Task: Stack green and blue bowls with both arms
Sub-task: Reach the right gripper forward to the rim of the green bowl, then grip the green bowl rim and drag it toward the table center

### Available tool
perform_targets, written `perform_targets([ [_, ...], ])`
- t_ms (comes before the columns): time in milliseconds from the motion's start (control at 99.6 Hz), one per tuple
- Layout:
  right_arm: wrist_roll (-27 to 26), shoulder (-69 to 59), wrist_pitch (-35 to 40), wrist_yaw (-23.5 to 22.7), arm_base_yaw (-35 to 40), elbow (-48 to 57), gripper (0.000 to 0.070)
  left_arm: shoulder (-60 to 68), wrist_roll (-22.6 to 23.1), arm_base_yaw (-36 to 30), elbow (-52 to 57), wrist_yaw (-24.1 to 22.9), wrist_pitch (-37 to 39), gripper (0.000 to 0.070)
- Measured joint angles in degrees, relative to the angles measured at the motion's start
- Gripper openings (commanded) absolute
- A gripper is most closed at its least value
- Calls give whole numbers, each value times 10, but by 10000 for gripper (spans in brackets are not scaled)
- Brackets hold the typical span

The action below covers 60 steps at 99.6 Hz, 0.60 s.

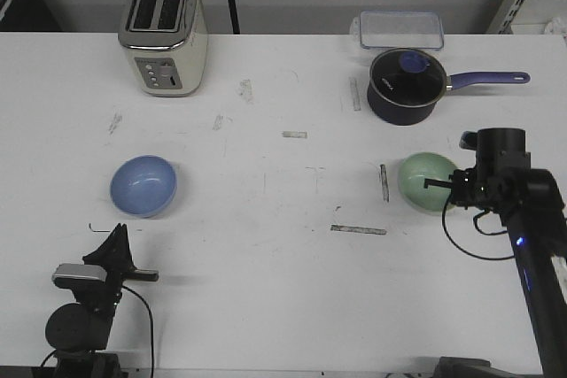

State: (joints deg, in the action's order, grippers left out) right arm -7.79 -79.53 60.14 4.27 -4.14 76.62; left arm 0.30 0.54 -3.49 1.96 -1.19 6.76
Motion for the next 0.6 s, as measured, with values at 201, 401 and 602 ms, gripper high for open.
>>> perform_targets([
  [201,25,-94,8,-25,-26,62,432,0,0,0,0,0,0,2],
  [401,38,-143,2,-28,-45,62,491,0,0,0,0,0,0,2],
  [602,41,-160,-23,-64,-70,62,367,0,0,0,0,0,0,2],
])
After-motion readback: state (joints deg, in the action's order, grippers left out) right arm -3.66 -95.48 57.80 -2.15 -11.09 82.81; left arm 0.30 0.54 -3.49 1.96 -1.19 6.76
